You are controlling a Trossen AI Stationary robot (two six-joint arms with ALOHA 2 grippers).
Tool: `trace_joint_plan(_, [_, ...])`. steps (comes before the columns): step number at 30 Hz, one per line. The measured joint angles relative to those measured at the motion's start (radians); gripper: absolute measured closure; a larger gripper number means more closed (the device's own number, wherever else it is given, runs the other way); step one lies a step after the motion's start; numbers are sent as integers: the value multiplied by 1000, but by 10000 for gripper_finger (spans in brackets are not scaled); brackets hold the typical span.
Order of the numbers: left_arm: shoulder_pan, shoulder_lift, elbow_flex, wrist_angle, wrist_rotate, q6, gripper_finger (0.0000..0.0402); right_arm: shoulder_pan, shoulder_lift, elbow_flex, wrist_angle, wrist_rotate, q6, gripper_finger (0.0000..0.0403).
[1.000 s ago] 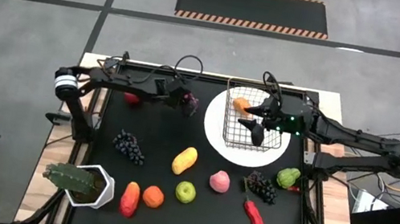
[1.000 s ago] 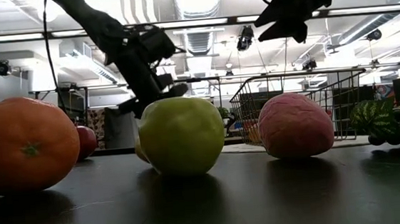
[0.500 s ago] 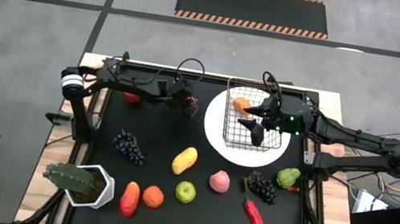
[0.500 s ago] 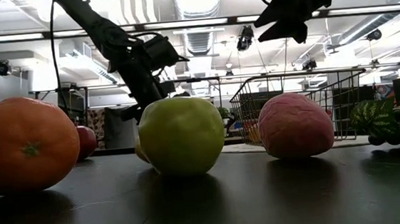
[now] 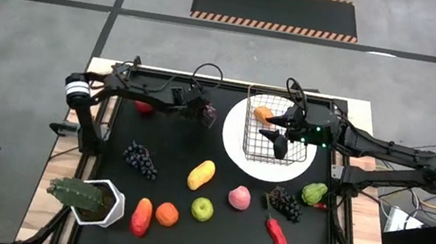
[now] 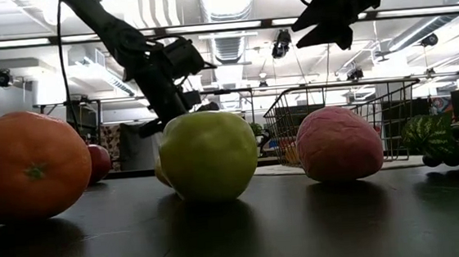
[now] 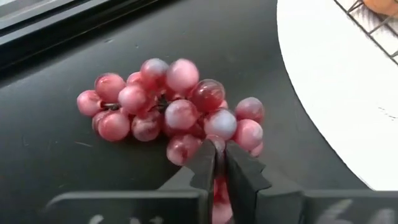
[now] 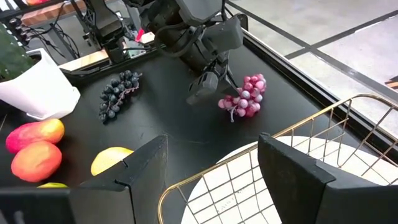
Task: Build produce basket
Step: Put the red grapes into the wire basket
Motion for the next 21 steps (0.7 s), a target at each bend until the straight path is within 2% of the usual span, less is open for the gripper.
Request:
trace_joint_plan(9, [-7, -55, 2, -2, 24, 34, 387, 0, 0, 0, -7, 0, 0, 170])
trace_joint_plan(18, [-36, -229, 23, 20, 100, 154, 386, 1, -20, 0, -64, -1, 0, 170])
trace_joint_plan(21, [-45, -284, 29, 89, 150, 186, 386, 2, -50, -1, -95, -2, -1, 170])
